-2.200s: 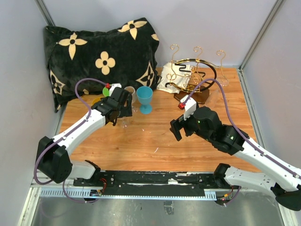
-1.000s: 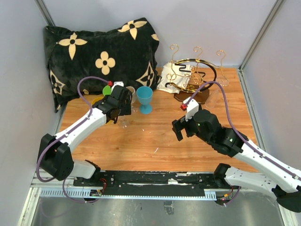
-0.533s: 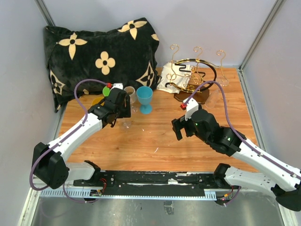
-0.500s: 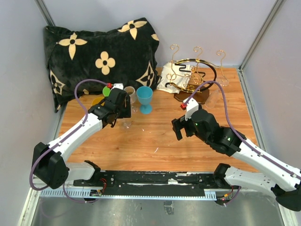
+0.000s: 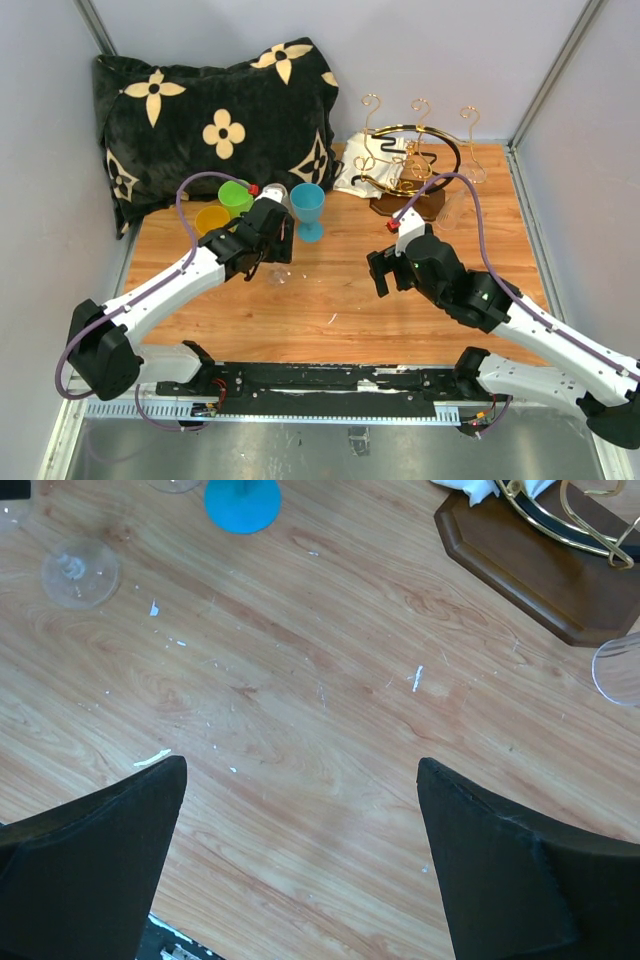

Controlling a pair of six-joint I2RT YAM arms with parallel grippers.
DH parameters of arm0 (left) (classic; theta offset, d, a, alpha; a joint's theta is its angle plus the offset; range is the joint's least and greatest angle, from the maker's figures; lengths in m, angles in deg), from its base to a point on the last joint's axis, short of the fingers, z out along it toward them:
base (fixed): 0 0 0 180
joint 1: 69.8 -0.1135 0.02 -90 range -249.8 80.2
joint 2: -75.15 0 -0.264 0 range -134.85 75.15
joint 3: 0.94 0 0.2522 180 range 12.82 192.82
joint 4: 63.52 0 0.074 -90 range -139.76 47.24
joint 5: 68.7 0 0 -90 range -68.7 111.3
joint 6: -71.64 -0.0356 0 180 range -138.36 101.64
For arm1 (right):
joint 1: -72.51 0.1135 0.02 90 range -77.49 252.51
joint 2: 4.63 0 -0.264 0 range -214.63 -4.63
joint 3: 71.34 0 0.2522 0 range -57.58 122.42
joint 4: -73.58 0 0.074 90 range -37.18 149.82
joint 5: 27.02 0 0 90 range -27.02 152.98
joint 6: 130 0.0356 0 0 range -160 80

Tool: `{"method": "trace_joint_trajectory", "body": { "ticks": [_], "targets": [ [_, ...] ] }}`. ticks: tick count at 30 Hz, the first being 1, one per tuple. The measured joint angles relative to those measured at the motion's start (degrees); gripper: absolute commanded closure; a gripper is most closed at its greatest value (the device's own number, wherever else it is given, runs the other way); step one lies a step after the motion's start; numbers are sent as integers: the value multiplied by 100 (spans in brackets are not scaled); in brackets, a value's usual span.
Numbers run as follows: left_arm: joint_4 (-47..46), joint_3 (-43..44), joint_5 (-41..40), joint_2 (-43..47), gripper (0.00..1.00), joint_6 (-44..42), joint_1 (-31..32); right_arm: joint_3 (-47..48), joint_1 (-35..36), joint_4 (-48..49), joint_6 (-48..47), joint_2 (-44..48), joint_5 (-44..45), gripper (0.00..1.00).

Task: Place the wine glass upside down on the wine glass rack
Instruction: Pick up the wine glass at the center of the board.

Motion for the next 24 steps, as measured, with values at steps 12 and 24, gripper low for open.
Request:
{"method": "trace_joint_trajectory", "body": {
  "ticks": [12, 24],
  "targets": [
    [313, 37, 9, 437, 80, 175, 461, -452, 0, 472, 728, 459, 166, 2],
    [520, 293, 151, 562, 83, 511, 1123, -1228, 0, 1325, 2205, 455, -168, 2]
  ]
}}
